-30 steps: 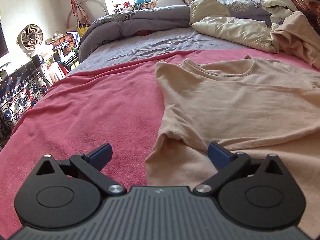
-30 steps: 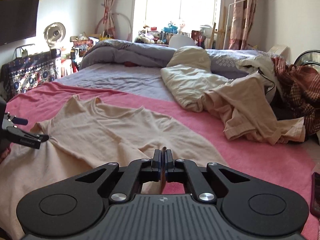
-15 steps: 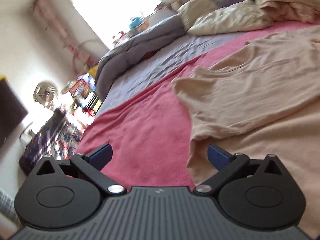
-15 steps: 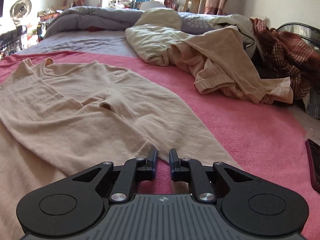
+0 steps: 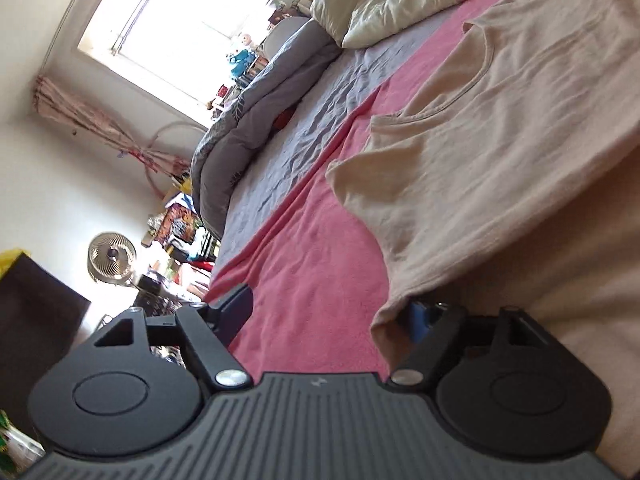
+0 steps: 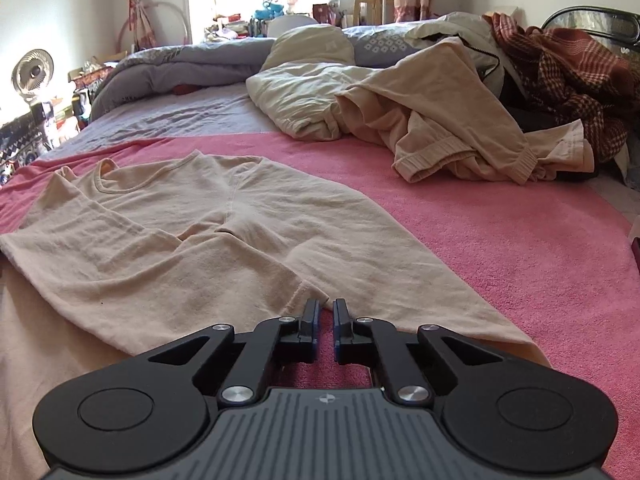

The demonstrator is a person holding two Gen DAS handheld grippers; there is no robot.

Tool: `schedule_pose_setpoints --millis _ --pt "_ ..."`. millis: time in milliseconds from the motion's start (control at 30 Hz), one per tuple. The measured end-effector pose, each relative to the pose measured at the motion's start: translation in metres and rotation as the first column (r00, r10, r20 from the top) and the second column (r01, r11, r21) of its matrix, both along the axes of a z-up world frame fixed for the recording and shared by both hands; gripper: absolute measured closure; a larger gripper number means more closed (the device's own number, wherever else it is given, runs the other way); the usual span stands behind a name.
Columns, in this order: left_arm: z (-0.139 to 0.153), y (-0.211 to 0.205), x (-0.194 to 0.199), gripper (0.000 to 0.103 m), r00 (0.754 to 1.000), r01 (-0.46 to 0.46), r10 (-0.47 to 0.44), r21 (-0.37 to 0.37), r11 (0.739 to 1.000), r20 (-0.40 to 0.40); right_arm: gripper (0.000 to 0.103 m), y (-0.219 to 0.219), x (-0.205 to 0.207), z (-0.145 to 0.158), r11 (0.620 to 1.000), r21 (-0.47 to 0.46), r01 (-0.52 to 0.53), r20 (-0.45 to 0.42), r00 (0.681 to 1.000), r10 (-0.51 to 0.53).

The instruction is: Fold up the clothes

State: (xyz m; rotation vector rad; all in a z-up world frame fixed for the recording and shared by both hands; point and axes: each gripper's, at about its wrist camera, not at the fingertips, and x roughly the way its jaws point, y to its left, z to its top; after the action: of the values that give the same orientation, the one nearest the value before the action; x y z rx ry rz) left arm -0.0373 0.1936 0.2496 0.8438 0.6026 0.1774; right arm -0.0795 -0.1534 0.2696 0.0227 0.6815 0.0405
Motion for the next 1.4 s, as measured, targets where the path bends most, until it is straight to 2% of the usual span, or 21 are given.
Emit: schedule_pose_setpoints --millis 100,167,233,300,400,500,600,633,700,767,900,1000,1100,1133,1167,1200,1267,1300,1333,1367,1400 --pt "0.011 0.014 0.000 0.022 0.994 -0.096 0.102 -0.163 0.982 0.028 0.096 0.004 0.002 0.014 1.000 0.030 -0.004 0.045 0.999 0.003" --pt "0.016 0.029 0.004 0.021 0.985 -0.163 0.172 -0.293 0.942 0.005 0.096 0.006 0.001 0.031 0.997 0.073 -0.015 0.104 0.995 0.008" --pt "0.017 0.046 0.001 0.021 0.975 -0.213 0.221 -0.423 0.881 -0.031 0.096 0.010 0.000 0.047 0.995 0.093 -0.046 0.164 0.986 0.030" --pt "0.018 0.064 -0.002 0.020 0.962 -0.258 0.262 -0.543 0.799 -0.073 0.096 0.009 0.001 0.058 0.990 0.111 -0.087 0.199 0.978 0.063" --pt "0.018 0.092 -0.008 0.012 0.950 -0.290 0.292 -0.676 0.677 -0.115 0.093 0.004 0.006 0.045 0.989 0.113 -0.095 0.143 0.987 0.078" --pt "0.016 0.109 -0.014 0.011 0.947 -0.286 0.298 -0.749 0.598 -0.124 0.089 -0.001 0.011 0.022 0.993 0.090 -0.072 0.048 0.996 0.068" --pt "0.017 0.113 -0.017 0.011 0.944 -0.283 0.308 -0.766 0.578 -0.118 0.063 0.000 0.012 0.002 0.997 0.046 -0.054 -0.012 0.998 0.055" --pt "0.018 0.115 -0.020 0.011 0.943 -0.279 0.311 -0.781 0.559 -0.114 0.056 0.000 0.012 -0.001 0.998 0.047 -0.051 -0.015 0.999 0.051" --pt "0.021 0.127 -0.030 0.011 0.941 -0.259 0.319 -0.844 0.471 -0.110 0.051 -0.001 0.014 -0.003 0.994 0.090 -0.057 -0.011 0.998 0.058" --pt "0.026 0.137 -0.041 0.011 0.935 -0.256 0.333 -0.881 0.398 -0.121 0.052 -0.001 0.016 -0.004 0.988 0.138 -0.074 -0.010 0.997 0.076" --pt "0.034 0.155 -0.063 0.011 0.921 -0.252 0.360 -0.933 0.256 -0.150 0.065 0.010 0.010 -0.014 0.988 0.114 -0.101 0.001 0.995 0.102" --pt "0.032 0.168 -0.079 0.011 0.904 -0.268 0.374 -0.957 0.115 -0.208 0.070 0.005 0.009 -0.019 0.984 0.157 -0.085 0.025 0.996 0.082" --pt "0.024 0.178 -0.085 0.011 0.904 -0.256 0.361 -0.966 0.029 -0.228 0.070 -0.002 0.006 -0.023 0.976 0.200 -0.081 0.044 0.996 0.074" --pt "0.025 0.179 -0.086 0.011 0.906 -0.259 0.352 -0.966 0.024 -0.234 0.070 -0.003 0.006 -0.024 0.975 0.207 -0.081 0.046 0.996 0.073" --pt "0.028 0.177 -0.085 0.011 0.910 -0.274 0.337 -0.960 0.055 -0.241 0.070 -0.004 0.007 -0.024 0.974 0.213 -0.081 0.048 0.996 0.073" --pt "0.034 0.168 -0.083 0.011 0.914 -0.311 0.324 -0.934 0.173 -0.244 0.070 -0.005 0.007 -0.024 0.972 0.220 -0.081 0.050 0.996 0.072" --pt "0.044 0.137 -0.081 0.006 0.915 -0.383 0.329 -0.758 0.527 -0.234 0.070 -0.008 0.007 -0.025 0.967 0.240 -0.082 0.052 0.996 0.071" --pt "0.048 0.120 -0.080 0.002 0.916 -0.399 0.332 -0.616 0.679 -0.226 0.070 -0.010 0.006 -0.025 0.964 0.251 -0.082 0.053 0.996 0.071" --pt "0.053 0.110 -0.084 0.002 0.919 -0.395 0.325 -0.536 0.746 -0.225 0.070 -0.011 0.008 -0.025 0.962 0.260 -0.082 0.054 0.996 0.070" --pt "0.058 0.104 -0.089 0.003 0.922 -0.386 0.314 -0.491 0.781 -0.226 0.069 -0.012 0.009 -0.025 0.960 0.267 -0.082 0.054 0.996 0.070" --pt "0.064 0.102 -0.094 0.003 0.924 -0.381 0.314 -0.472 0.795 -0.217 0.069 -0.013 0.010 -0.025 0.959 0.273 -0.082 0.055 0.996 0.070"
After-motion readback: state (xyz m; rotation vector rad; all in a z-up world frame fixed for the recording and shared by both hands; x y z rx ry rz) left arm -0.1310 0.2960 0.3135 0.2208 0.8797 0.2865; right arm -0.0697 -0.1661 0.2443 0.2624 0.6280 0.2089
